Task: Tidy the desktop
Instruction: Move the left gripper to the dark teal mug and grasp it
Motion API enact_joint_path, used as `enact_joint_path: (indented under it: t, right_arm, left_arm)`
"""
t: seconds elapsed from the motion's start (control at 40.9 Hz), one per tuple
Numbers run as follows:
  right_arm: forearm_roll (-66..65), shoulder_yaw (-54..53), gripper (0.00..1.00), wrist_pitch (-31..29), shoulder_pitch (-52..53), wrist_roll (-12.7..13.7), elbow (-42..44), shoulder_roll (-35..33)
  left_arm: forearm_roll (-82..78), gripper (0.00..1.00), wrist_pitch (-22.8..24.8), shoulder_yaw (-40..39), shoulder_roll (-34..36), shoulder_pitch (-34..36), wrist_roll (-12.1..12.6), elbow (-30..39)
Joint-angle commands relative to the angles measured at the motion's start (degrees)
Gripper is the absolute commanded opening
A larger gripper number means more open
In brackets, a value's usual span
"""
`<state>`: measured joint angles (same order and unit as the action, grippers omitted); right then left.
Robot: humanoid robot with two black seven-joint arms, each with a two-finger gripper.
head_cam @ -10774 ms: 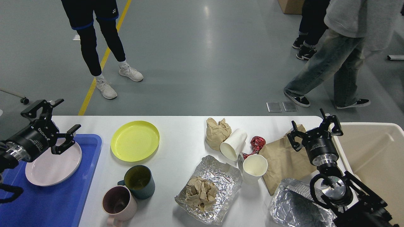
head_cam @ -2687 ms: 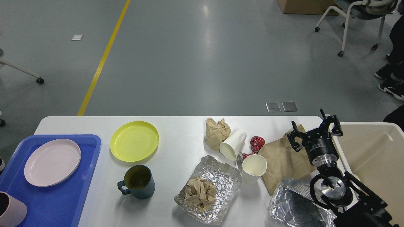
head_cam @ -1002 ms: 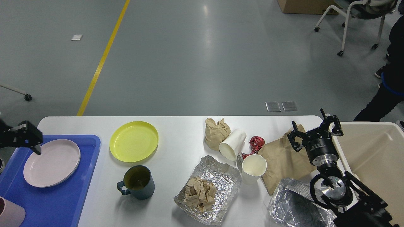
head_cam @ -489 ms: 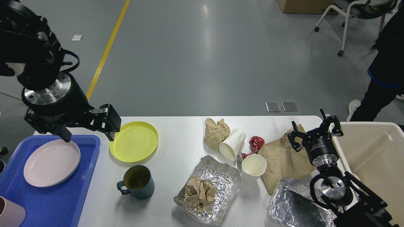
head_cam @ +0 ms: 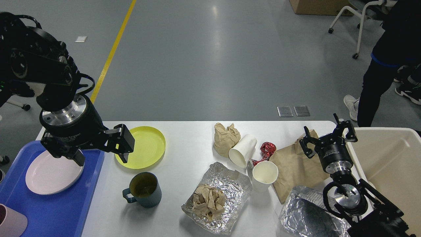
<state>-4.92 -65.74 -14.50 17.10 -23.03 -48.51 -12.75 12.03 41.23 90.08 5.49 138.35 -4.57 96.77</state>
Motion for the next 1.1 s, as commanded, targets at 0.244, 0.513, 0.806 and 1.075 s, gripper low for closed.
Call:
enact_joint_path:
  t: [0.244, 0.513, 0.806, 1.075]
  right_arm:
    - [0.0, 0.0, 1.0, 0.0, 0.0, 0.0, 0.0, 0.0]
    - [0.0, 0.1, 1.0, 0.0, 0.0, 0.0, 0.0, 0.0]
    - [0.0, 0.0, 1.0, 0.0, 0.0, 0.0, 0.0, 0.0]
    - [0.0, 0.0, 1.0, 0.0, 0.0, 0.0, 0.0, 0.0]
  left_arm:
    - [0.1, 0.96, -7.6, -4.1, -0.4, -18.5, 0.9, -11.0]
    - [-1.2, 0.96, -15.8, -8.1, -2.9, -30.3, 5.1, -18.7]
    - [-4.6, 0.96, -19.7, -9.7, -4.9, -38.2, 6.5, -24.7]
    - [-5.2, 0.96, -20.0, -13.8, -5.1, -46.6, 6.4, -30.1]
